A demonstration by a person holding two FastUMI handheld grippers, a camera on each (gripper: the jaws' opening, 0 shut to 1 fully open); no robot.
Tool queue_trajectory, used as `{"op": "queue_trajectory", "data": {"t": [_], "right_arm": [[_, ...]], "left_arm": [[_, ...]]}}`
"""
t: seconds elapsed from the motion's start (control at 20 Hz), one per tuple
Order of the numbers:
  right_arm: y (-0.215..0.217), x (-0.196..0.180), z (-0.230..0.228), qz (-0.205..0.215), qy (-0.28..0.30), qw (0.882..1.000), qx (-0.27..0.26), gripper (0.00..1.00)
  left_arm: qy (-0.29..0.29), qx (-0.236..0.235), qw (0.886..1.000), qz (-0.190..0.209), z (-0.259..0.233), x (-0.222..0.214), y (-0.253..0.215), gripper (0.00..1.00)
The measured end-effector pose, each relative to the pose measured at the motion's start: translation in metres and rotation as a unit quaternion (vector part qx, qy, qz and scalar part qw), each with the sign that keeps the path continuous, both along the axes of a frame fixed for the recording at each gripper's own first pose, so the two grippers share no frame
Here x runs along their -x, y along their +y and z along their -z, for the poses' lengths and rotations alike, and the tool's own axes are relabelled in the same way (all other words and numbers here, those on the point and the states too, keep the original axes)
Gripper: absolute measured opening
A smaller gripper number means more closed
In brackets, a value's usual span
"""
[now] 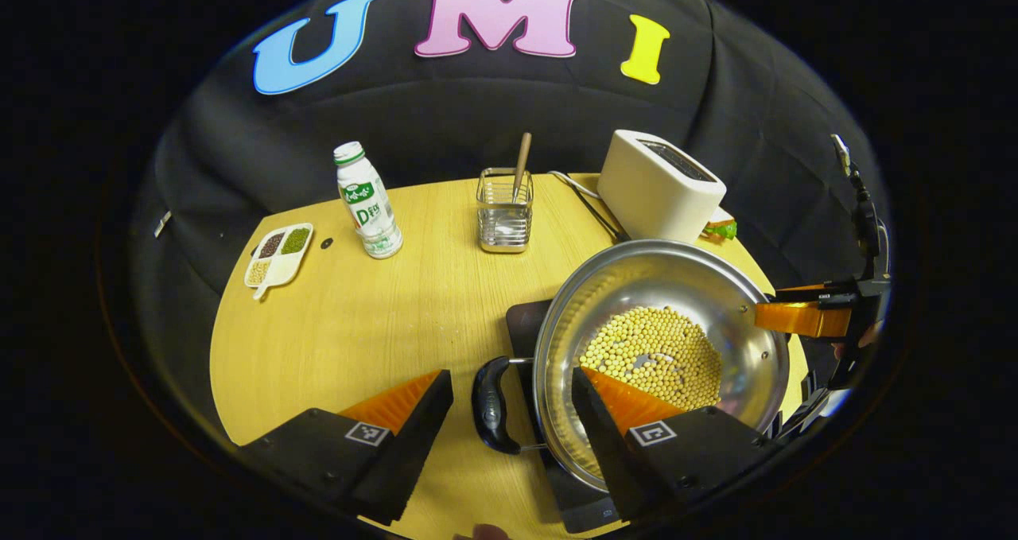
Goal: First push the handle of the pot to place it horizontally, then grasp the pot with both hands and set it on the induction cooktop.
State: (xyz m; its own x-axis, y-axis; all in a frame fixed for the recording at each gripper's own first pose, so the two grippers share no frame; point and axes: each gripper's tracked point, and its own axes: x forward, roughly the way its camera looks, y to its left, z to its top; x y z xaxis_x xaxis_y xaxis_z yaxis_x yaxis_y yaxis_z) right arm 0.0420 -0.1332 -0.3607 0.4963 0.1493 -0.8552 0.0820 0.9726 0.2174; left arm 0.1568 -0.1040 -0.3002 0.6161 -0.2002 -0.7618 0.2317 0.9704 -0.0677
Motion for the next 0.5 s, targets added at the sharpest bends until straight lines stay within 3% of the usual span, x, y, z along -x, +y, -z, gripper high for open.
{"op": "queue_trajectory", "data": {"t": [0.25,0.5], "right_arm": [[-0.002,-0.012,-0.053,0.009,-0.087,0.996,0.018,0.99],[-0.005,-0.021,-0.132,0.007,-0.196,0.979,0.050,0.99]], "left_arm": [[-0.053,0.001,0.999,-0.008,-0.042,0.010,0.001,0.93],[-0.123,0.018,0.992,-0.033,-0.096,0.023,-0.001,0.93]]}}
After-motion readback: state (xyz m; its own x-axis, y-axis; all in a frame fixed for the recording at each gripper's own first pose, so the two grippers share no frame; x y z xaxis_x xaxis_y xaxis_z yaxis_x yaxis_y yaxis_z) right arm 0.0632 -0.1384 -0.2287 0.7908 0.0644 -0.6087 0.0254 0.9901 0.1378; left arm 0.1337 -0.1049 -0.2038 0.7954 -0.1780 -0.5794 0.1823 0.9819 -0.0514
